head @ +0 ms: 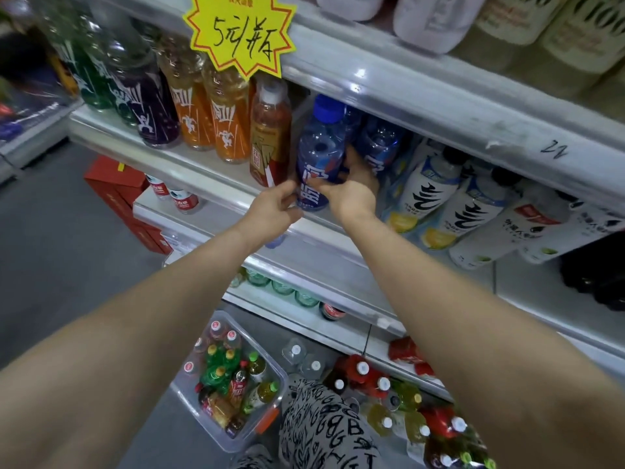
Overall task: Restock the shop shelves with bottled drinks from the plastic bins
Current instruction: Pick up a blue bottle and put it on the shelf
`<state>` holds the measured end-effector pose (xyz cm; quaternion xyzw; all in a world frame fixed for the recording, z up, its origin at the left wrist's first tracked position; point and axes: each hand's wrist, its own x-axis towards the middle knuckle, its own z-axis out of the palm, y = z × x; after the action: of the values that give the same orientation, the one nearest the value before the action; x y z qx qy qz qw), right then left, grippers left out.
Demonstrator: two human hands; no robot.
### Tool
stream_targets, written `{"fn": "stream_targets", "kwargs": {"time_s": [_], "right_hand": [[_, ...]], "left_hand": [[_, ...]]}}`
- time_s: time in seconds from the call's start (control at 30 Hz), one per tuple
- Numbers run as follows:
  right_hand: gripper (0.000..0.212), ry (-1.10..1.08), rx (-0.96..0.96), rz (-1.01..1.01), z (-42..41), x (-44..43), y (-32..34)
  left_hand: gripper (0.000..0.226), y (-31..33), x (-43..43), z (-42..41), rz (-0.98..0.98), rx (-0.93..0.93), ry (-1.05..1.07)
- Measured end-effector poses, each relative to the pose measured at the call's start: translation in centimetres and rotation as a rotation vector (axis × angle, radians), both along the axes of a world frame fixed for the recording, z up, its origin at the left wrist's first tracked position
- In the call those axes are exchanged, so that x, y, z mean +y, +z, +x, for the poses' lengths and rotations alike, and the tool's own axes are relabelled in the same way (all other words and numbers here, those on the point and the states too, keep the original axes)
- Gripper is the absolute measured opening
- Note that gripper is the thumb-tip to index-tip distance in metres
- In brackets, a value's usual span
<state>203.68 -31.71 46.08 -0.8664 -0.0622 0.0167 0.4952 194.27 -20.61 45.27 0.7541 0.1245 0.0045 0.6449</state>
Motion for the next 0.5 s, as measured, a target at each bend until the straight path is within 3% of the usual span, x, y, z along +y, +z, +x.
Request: {"fn": "stream_targets", "kwargs": {"time_s": [0.17,0.37,0.5], "right_hand": [[0.073,0.023,-0.014,-0.069,-0.1,-0.5,-0.1],[0.055,0.075,-0.024,-0.201,-0.9,-0.9,1.4],[0.054,0.088,0.018,-0.171,-2.4,-1.8,2.0]], "left_hand": [[0.055,-0.2,-0.8,0.0,-0.02,-0.044,0.043],[0.058,0.4,-1.1,0.1,0.023,0.037,0.037],[0.055,0.9,-1.5,-0.3,0.06,0.076,0.042]]}}
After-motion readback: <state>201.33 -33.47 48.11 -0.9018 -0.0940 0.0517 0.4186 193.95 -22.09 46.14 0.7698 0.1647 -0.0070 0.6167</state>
